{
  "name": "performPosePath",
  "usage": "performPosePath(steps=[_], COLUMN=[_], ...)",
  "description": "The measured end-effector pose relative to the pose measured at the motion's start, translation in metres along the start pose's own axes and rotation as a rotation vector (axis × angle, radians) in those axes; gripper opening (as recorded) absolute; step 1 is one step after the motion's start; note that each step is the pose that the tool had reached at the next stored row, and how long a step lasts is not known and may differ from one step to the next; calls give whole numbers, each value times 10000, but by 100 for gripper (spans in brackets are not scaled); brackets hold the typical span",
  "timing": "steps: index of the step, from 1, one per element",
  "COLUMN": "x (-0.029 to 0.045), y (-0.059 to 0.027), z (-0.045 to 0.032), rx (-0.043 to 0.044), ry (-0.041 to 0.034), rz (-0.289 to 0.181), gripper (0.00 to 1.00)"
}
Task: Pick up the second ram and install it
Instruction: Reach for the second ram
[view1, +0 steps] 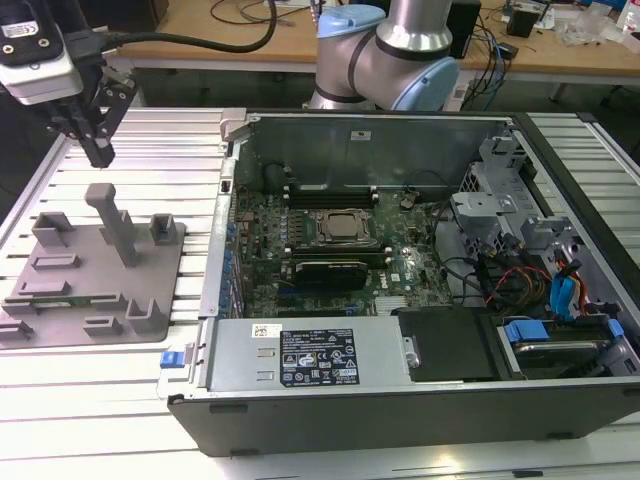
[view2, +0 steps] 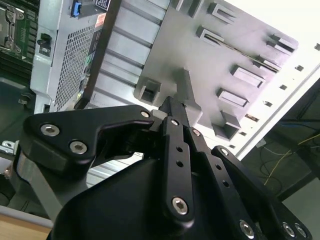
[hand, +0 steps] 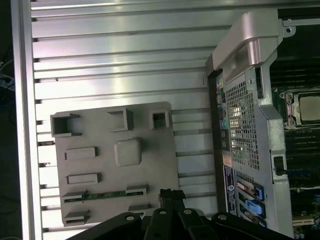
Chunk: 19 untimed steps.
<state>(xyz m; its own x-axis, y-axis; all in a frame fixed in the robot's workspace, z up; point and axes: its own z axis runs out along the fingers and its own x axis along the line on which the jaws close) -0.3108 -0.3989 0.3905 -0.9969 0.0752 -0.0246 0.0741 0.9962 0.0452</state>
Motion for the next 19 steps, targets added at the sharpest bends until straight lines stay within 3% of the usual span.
performPosePath(steps=[19], x=[358], y=[-28], z=[32], rx=[1], ry=[0], rz=[0], gripper=[8])
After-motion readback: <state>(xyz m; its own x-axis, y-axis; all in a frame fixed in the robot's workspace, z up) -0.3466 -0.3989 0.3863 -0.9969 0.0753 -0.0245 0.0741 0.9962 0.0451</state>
